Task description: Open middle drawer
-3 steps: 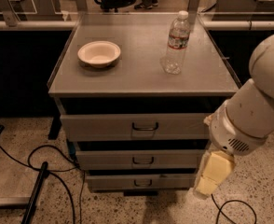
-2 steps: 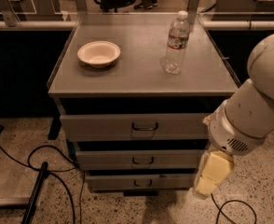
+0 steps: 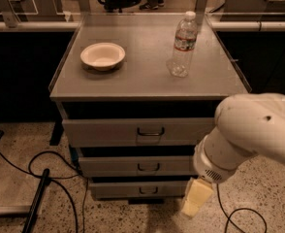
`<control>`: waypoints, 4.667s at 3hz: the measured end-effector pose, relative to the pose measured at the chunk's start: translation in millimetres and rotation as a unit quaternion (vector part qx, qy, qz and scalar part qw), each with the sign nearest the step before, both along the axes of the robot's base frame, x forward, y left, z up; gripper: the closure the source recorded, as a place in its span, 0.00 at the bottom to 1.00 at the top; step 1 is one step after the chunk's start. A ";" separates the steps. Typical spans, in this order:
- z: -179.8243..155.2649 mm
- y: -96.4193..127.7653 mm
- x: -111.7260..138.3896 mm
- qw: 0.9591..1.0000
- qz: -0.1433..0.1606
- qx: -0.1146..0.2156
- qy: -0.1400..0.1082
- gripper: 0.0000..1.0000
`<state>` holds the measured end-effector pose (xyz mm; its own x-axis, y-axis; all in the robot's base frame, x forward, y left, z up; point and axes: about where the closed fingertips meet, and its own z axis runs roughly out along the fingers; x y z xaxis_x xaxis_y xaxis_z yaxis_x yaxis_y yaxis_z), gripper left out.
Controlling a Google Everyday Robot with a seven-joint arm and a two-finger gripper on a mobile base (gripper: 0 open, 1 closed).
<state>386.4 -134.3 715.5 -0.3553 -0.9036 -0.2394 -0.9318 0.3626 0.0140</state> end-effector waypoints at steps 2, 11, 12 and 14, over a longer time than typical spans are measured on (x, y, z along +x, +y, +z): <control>-51.3 11.7 11.7 1.000 -0.012 -0.002 0.013 0.00; -220.6 68.1 111.8 0.982 -0.051 0.179 -0.018 0.00; -235.9 80.0 127.3 0.979 -0.064 0.190 -0.023 0.00; -259.8 88.4 155.0 0.975 -0.086 0.201 -0.034 0.00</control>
Offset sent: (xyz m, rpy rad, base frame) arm 0.0084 0.0096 -0.0412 -0.0066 0.0222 -0.0139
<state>541.4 -45.9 455.7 -0.4645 -0.6602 -0.5903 -0.8610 0.4925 0.1268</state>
